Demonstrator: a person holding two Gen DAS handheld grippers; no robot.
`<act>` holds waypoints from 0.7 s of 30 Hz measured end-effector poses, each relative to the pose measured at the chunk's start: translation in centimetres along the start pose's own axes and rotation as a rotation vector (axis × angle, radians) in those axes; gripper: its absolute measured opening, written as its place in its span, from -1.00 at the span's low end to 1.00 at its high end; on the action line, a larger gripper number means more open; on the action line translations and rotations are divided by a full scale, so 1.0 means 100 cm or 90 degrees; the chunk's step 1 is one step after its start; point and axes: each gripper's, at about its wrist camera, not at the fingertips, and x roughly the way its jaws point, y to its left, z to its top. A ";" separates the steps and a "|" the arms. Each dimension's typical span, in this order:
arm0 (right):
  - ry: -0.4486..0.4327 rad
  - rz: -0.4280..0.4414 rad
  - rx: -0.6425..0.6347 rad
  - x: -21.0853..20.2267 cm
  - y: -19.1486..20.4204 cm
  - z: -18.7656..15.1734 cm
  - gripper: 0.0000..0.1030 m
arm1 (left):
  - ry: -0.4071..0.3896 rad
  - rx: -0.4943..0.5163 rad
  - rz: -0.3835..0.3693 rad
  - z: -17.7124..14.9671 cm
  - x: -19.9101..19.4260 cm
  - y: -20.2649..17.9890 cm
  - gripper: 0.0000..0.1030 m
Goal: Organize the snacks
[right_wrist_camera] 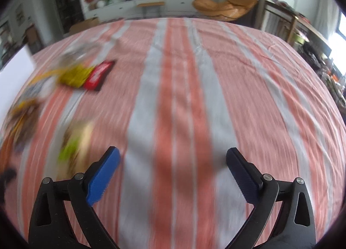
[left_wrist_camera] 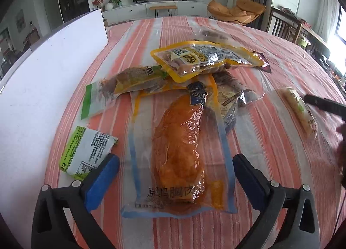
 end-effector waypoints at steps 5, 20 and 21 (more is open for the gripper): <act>0.002 -0.011 0.018 0.002 -0.001 0.004 0.99 | 0.000 0.000 0.000 -0.001 -0.001 0.001 1.00; 0.002 -0.011 0.018 0.000 -0.002 0.003 0.99 | -0.001 0.000 0.000 -0.002 -0.006 0.001 1.00; 0.002 -0.011 0.018 0.000 -0.002 0.003 0.99 | -0.001 0.000 0.000 -0.002 -0.006 0.001 1.00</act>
